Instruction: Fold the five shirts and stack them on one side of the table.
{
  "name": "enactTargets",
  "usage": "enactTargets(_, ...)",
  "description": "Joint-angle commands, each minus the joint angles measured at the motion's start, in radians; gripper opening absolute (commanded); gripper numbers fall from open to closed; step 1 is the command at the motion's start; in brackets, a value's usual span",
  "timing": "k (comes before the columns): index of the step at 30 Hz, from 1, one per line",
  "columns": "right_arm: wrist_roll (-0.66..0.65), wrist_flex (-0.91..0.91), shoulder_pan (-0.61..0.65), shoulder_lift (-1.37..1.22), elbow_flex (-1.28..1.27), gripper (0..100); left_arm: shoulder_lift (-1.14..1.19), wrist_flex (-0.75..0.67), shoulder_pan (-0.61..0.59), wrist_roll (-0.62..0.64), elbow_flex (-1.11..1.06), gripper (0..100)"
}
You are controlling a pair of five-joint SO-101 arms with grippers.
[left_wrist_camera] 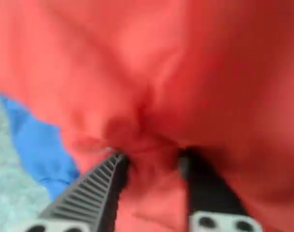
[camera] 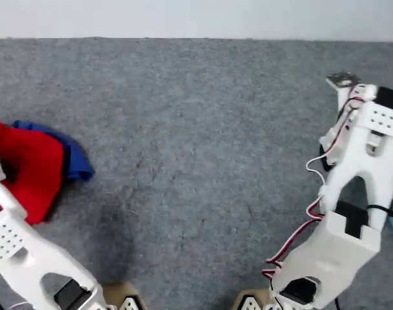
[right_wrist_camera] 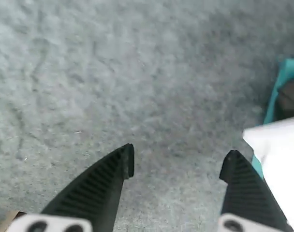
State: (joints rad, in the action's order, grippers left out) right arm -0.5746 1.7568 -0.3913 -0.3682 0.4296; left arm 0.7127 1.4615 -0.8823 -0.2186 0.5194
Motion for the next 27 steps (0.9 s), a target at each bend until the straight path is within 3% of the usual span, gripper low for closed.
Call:
enactTargets(1,-0.008,0.044,-0.044,0.033,0.003,28.8,0.021,0.173,0.074,-0.011,0.186,2)
enactTargets(3,-0.006,0.044,-0.051,0.033,0.003,28.8,0.021,0.293,0.117,-0.009,0.278,1)
enactTargets(10,-0.006,0.045,-0.056,0.033,-0.008,28.8,-0.192,0.298,0.222,-0.002,0.374,1)
enactTargets(13,-0.006,0.045,-0.054,0.035,-0.061,28.8,-0.382,0.298,0.336,-0.002,0.351,1)
enactTargets(16,-0.006,0.044,-0.054,0.035,-0.106,28.8,-0.594,0.298,0.529,-0.002,0.285,1)
enactTargets(20,-0.006,0.044,-0.054,0.035,-0.117,28.8,-0.832,0.296,0.891,-0.002,0.114,1)
enactTargets(27,-0.008,0.044,-0.076,0.077,-0.123,28.8,-0.908,0.279,1.467,-0.002,-0.286,1)
